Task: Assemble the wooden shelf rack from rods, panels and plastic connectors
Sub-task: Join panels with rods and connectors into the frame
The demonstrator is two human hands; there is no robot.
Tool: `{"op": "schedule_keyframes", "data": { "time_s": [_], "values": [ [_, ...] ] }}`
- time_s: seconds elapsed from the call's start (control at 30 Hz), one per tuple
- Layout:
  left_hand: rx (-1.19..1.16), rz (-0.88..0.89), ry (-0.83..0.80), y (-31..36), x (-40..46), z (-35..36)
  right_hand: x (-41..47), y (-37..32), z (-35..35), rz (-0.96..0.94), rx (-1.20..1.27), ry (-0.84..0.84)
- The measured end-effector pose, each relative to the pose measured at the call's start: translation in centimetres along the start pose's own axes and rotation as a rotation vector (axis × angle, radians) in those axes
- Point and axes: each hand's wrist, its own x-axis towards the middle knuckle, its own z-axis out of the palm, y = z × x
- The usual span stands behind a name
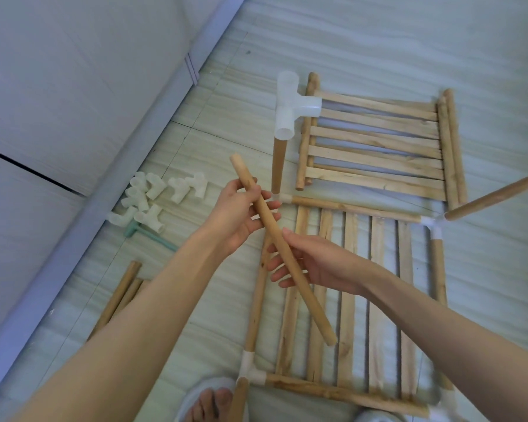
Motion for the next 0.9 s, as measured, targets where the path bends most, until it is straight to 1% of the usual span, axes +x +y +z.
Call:
{"op": "schedule_keyframes", "data": {
  "time_s": [0.07,0.13,0.23,0.3,0.33,0.37,0.47,0.5,0.57,0.63,0.7,0.77,0.83,0.87,0.9],
  "values": [
    [0.048,0.000,-0.039,-0.2,-0.2,-0.2,-0.3,-0.1,0.2,-0.046,-0.056,0.023],
    [0.176,-0.003,-0.085,-0.3,-0.3,-0.6,-0.5,0.2,0.1,-0.067,-0.129,0.059],
    [0.412,-0.035,-0.117,-0.6,-0.2,-0.9,-0.6,1.2,-0.5,-0.005,-0.186,0.112],
    [0.506,-0.064,-0.094,-1.1,0.0,-1.0,-0.4,2.1,-1.3,0.063,-0.243,0.167],
    [0.525,-0.073,-0.065,-1.5,0.1,-1.1,-0.2,2.6,-1.8,0.090,-0.327,0.210],
    [0.535,-0.077,-0.024,-1.9,0.3,-1.2,0.0,3.1,-2.4,0.115,-0.460,0.262],
    [0.573,-0.069,0.074,-3.1,0.9,-1.6,0.3,4.4,-4.4,0.191,-0.949,0.395],
    [0.595,-0.065,0.079,-3.5,1.2,-1.8,0.3,4.9,-5.0,0.209,-1.041,0.427],
    [0.671,-0.042,0.055,-4.1,1.8,-2.1,0.3,5.5,-5.9,0.232,-1.145,0.463],
    [0.805,-0.006,0.005,-4.8,2.5,-2.3,0.4,5.8,-6.4,0.240,-1.277,0.476],
    [0.968,0.023,-0.055,-5.6,3.2,-2.2,0.7,5.4,-6.9,0.194,-1.360,0.524],
    [1.128,0.073,-0.131,-6.7,3.6,-1.9,1.1,4.2,-7.6,0.053,-1.343,0.675],
    [1.246,0.113,-0.194,-7.9,3.7,-1.7,2.0,2.4,-8.8,-0.144,-1.330,0.863],
    [1.280,0.122,-0.202,-8.4,3.6,-1.7,2.7,1.4,-9.5,-0.208,-1.350,0.918],
    [1.300,0.129,-0.197,-8.8,3.4,-1.9,3.5,0.4,-10.2,-0.225,-1.376,0.926]
  ]
}}
